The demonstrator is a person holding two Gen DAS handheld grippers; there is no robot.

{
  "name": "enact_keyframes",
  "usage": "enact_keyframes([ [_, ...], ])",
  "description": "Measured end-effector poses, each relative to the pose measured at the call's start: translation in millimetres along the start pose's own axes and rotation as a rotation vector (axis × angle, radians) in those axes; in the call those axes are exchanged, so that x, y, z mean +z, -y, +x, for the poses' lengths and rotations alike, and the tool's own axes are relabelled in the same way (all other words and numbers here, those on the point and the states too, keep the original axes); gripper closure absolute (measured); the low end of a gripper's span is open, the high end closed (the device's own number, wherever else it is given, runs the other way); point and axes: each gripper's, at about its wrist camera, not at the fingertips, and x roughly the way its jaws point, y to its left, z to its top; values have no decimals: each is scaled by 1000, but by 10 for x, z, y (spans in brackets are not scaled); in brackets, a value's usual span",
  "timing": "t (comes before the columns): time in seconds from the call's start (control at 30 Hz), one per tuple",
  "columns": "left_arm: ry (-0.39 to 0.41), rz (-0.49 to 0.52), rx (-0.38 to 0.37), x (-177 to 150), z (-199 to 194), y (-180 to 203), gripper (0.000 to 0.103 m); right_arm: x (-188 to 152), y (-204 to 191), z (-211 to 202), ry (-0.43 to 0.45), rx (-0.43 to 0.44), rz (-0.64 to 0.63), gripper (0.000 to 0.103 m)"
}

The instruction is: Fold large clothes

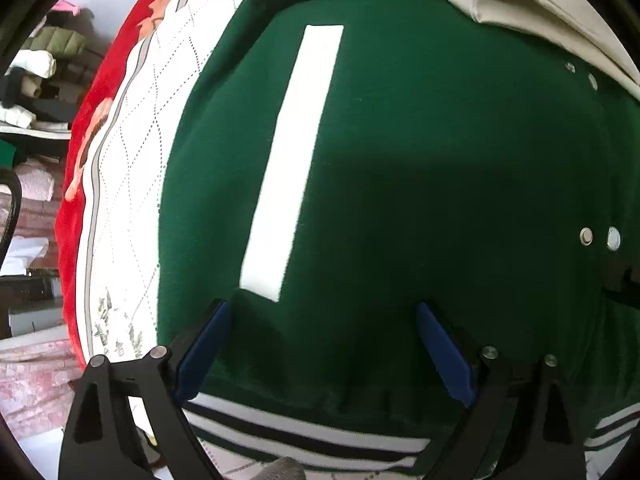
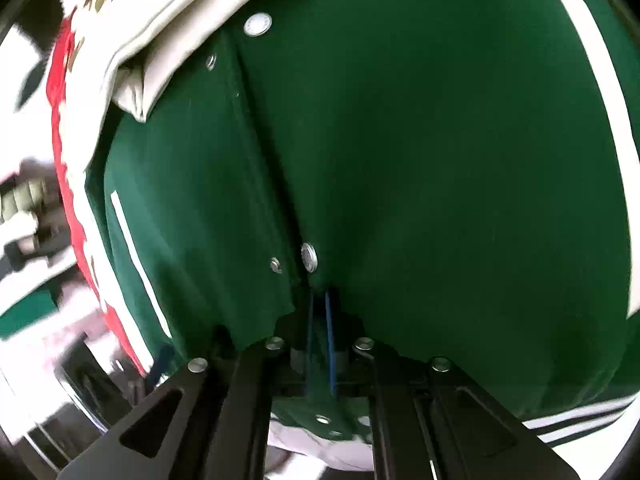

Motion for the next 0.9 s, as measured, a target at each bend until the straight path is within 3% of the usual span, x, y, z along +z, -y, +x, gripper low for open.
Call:
enact_keyframes([
  [0.1, 56, 18, -2, 133, -302, 130, 9, 174, 160, -133, -2, -12, -22, 95],
  [0.17, 104, 25, -9, 251, -506, 310, 8, 194, 227, -460, 56, -93, -60, 80],
  [0.23, 141, 22, -41, 373, -655, 519, 5, 236, 347, -868, 154, -156, -103, 43],
  [0.3, 163, 8, -75, 546, -750, 848, 5, 335, 512, -1178, 233, -215, -132, 37],
  [0.37, 191, 5, -75, 667, -773, 1091, 5, 526, 715, -1456, 302, -274, -140, 37],
  [0.5, 189, 13, 43, 919, -545, 1672, 5, 1129, 1036, -1561, 368, -372, -173, 38],
  [0.57, 166, 4, 106, 978, -368, 1800, 5, 1430, 1329, -1595, 346, -372, -239, 49],
  [0.63, 180, -29, 147, 1040, -372, 1735, 0, 1600, 1385, -1501, 323, -404, -297, 88],
  [0.73, 172, -98, 152, 1033, -402, 1718, 0, 1757, 1554, -1416, 310, -355, -260, 89],
  [0.8, 165, -123, 160, 982, -416, 1628, 0, 1821, 1731, -1430, 279, -265, -209, 89],
  [0.9, 146, -138, 215, 1023, -430, 1549, 0, 1838, 1770, -1457, 239, -221, -257, 83],
])
